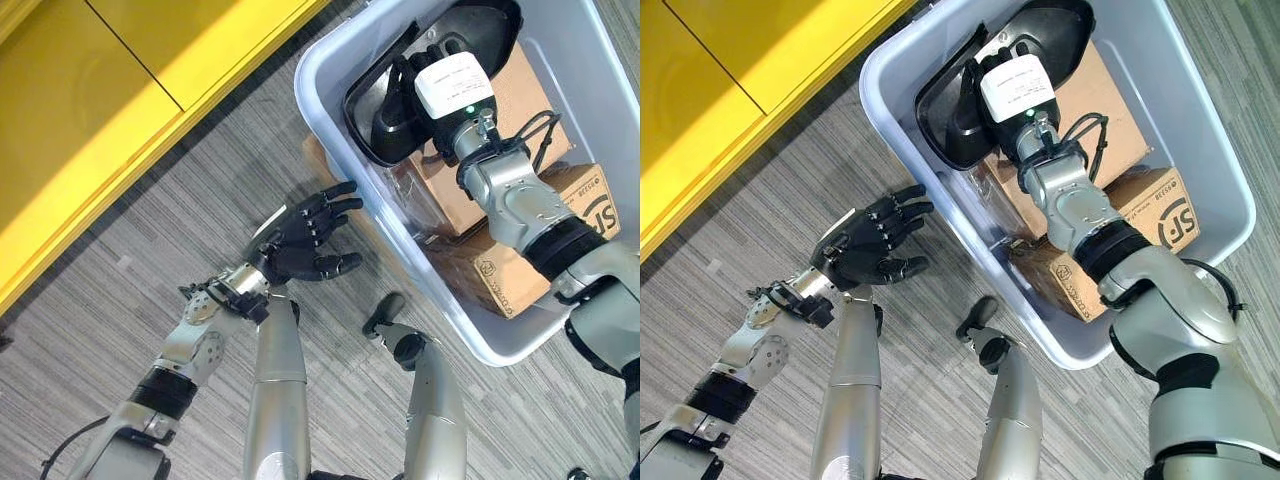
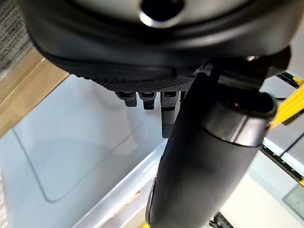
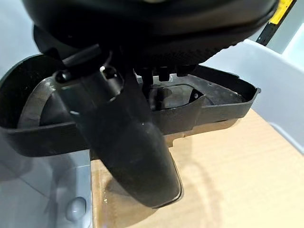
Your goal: Move parts from the plastic box to the shelf.
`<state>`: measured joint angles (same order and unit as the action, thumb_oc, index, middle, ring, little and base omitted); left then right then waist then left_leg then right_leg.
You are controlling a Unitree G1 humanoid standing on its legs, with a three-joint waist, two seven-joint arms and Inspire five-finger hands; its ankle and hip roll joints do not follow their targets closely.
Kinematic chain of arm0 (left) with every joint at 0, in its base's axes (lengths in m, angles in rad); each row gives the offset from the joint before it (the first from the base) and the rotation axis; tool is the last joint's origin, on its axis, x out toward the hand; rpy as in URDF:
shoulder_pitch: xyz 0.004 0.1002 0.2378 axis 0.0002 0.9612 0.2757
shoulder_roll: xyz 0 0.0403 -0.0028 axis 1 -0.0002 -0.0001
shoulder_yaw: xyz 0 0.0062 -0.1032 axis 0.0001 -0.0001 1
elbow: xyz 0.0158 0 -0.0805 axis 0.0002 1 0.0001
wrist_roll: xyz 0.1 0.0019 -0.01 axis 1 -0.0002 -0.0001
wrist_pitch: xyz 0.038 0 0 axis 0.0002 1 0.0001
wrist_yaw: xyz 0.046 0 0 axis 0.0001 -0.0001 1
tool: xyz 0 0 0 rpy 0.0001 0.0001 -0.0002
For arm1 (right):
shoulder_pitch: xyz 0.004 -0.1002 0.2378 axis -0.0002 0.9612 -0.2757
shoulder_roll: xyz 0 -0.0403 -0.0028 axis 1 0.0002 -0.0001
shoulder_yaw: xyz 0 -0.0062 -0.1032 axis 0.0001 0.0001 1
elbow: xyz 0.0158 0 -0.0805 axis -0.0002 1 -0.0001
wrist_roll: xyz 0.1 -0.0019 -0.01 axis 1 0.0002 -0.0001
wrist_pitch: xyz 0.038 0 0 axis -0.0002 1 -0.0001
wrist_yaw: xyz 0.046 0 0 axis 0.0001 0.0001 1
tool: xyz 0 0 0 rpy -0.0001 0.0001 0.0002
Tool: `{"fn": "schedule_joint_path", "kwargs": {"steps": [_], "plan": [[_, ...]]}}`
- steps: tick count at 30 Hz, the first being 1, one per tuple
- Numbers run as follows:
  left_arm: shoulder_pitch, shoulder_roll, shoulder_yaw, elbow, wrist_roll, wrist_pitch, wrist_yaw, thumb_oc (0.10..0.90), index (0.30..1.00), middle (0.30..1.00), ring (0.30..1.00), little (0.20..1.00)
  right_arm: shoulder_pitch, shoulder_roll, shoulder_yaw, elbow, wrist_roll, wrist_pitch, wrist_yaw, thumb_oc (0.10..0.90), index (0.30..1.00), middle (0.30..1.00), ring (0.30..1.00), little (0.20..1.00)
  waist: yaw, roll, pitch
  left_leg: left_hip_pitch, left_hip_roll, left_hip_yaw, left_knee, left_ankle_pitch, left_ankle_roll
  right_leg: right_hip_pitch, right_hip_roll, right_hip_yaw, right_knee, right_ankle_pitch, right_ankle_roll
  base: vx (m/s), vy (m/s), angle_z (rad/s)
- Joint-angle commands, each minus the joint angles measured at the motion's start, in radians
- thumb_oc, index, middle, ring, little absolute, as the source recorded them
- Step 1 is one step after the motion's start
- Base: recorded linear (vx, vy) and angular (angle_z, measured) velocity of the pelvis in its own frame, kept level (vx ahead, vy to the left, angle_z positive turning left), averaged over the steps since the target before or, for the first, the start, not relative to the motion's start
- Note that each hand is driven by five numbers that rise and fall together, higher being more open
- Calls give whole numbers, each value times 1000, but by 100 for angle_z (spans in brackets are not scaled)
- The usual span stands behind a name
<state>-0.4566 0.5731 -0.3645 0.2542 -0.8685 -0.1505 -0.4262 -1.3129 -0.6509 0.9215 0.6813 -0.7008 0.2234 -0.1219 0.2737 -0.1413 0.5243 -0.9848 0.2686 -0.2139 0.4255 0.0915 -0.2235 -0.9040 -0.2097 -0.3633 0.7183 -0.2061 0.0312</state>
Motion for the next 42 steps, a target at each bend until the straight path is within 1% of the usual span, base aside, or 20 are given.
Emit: {"fn": "schedule_joint_path", "kwargs": {"steps": [1, 3, 4, 5, 6, 7, 10, 13, 16, 20, 25, 27, 32, 34, 37, 38, 40, 42], "plan": [[-39, -103, -111, -82, 71, 3, 0, 900, 1000, 1000, 1000, 1000, -17, 29, 21, 79, 22, 7, -16, 900, 1000, 1000, 1000, 1000, 16, 50, -4, -39, -68, 95, -103, 85, 149, 10, 101, -87, 239, -119, -10, -17, 4, 9], [-54, -107, -117, -70, 76, -2, 12, 900, 1000, 1000, 1000, 1000, -14, 40, 20, 91, 18, 9, -11, 900, 1000, 1000, 1000, 1000, 13, 50, -4, -46, -67, 95, -100, 85, 148, 4, 101, -86, 241, -121, -10, -19, 15, 15], [-60, -112, -119, -62, 78, -7, 17, 900, 1000, 1000, 1000, 1000, -12, 46, 20, 96, -12, 11, -14, 733, 767, 767, 767, 767, 11, 50, -4, -49, -66, 96, -98, 85, 147, 1, 101, -86, 242, -123, -11, -22, 22, -16], [-76, -118, -119, -42, 66, -17, 13, 900, 1000, 1000, 1000, 1000, -21, 58, 26, 119, -117, 10, -46, 400, 300, 300, 300, 300, 10, 52, -4, -57, -69, 95, -90, 78, 149, -6, 103, -82, 242, -124, -13, -20, 17, -33], [-78, -118, -119, -38, 65, -20, 11, 900, 1000, 1000, 1000, 1000, -21, 59, 27, 119, -137, 16, -44, 400, 300, 300, 300, 300, 9, 52, -4, -60, -68, 96, -88, 78, 149, -8, 102, -82, 244, -124, -12, -22, 12, -31], [-87, -122, -114, -34, 72, -14, 12, 900, 1000, 1000, 1000, 1000, -21, 55, 30, 120, -154, 23, -69, 400, 300, 300, 300, 300, 6, 51, -4, -63, -70, 96, -87, 79, 150, -12, 102, -82, 244, -123, -10, -12, 8, 3], [-90, -128, -117, -31, 71, -13, 16, 900, 1000, 1000, 1000, 1000, -18, 52, 29, 117, -144, 28, -99, 400, 300, 300, 300, 300, 3, 53, -4, -64, -70, 97, -85, 79, 150, -13, 102, -78, 243, -121, -9, -4, 1, 22], [-102, -141, -119, -28, 47, -26, 1, 900, 1000, 1000, 1000, 1000, -23, 51, 26, 116, -158, 9, -150, 400, 300, 300, 300, 300, -4, 55, -4, -63, -68, 105, -83, 75, 151, -15, 102, -73, 242, -122, -10, -18, 13, -22], [-111, -142, -122, -34, 62, -16, 14, 900, 1000, 1000, 1000, 1000, -18, 48, 21, 113, -153, -7, -185, 400, 300, 300, 300, 300, -8, 55, -4, -57, -68, 109, -76, 71, 150, -10, 103, -69, 239, -121, -10, -7, 4, -2], [-123, -148, -128, -16, 72, -21, 12, 900, 1000, 1000, 1000, 1000, -14, 49, 15, 102, -156, -27, -229, 400, 300, 300, 300, 300, -17, 55, -4, -39, -65, 119, -75, 63, 151, 3, 106, -61, 234, -120, -10, -18, 8, 0], [-126, -141, -132, -9, 74, -26, 15, 900, 1000, 1000, 1000, 1000, 4, 43, 4, 94, -163, -28, -255, 400, 300, 300, 300, 300, -24, 57, -4, -9, -65, 128, -80, 57, 150, 25, 106, -50, 223, -121, -10, -27, 6, -4], [-124, -140, -127, -8, 79, -24, 4, 900, 1000, 1000, 1000, 1000, 12, 41, -4, 80, -162, -24, -252, 400, 300, 300, 300, 300, -27, 57, -4, 13, -63, 136, -87, 55, 151, 41, 106, -47, 217, -120, -10, -18, 7, 0], [-119, -131, -121, -18, 82, -16, 2, 900, 1000, 1000, 1000, 1000, 32, 26, -18, 62, -165, -43, -264, 400, 300, 300, 300, 300, -34, 58, -4, 61, -63, 146, -86, 43, 152, 82, 109, -37, 209, -121, -13, 0, 0, 0], [-111, -126, -120, -14, 86, -22, -14, 900, 1000, 1000, 1000, 1000, 42, 19, -22, 46, -154, -43, -282, 400, 300, 300, 300, 300, -36, 57, -4, 90, -59, 153, -90, 38, 152, 110, 113, -33, 199, -119, -14, 0, 0, 0], [-100, -119, -114, -29, 101, -15, -36, 900, 1000, 1000, 1000, 1000, 54, 10, -41, 27, -169, -61, -277, 400, 300, 300, 300, 300, -39, 58, -4, 133, -59, 162, -98, 31, 149, 149, 119, -28, 186, -119, -16, -14, -4, -3], [-93, -115, -114, -40, 107, -9, -39, 900, 1000, 1000, 1000, 1000, 64, 4, -42, 20, -167, -73, -274, 400, 300, 300, 300, 300, -39, 59, -4, 153, -56, 164, -102, 29, 147, 169, 123, -26, 179, -119, -17, -2, -7, -6], [-72, -104, -111, -51, 141, 6, -23, 900, 1000, 1000, 1000, 1000, 103, -11, -49, 0, -139, -86, -305, 400, 300, 300, 300, 300, -41, 61, -4, 220, -51, 172, -122, 29, 142, 231, 131, -20, 155, -119, -20, 6, -6, -3], [-66, -101, -117, -37, 155, 2, -37, 900, 1000, 1000, 1000, 1000, 113, -14, -62, -9, -137, -91, -314, 400, 300, 300, 300, 300, -44, 62, -4, 272, -45, 179, -135, 27, 139, 279, 134, -14, 135, -117, -21, 0, 0, 0]]}}
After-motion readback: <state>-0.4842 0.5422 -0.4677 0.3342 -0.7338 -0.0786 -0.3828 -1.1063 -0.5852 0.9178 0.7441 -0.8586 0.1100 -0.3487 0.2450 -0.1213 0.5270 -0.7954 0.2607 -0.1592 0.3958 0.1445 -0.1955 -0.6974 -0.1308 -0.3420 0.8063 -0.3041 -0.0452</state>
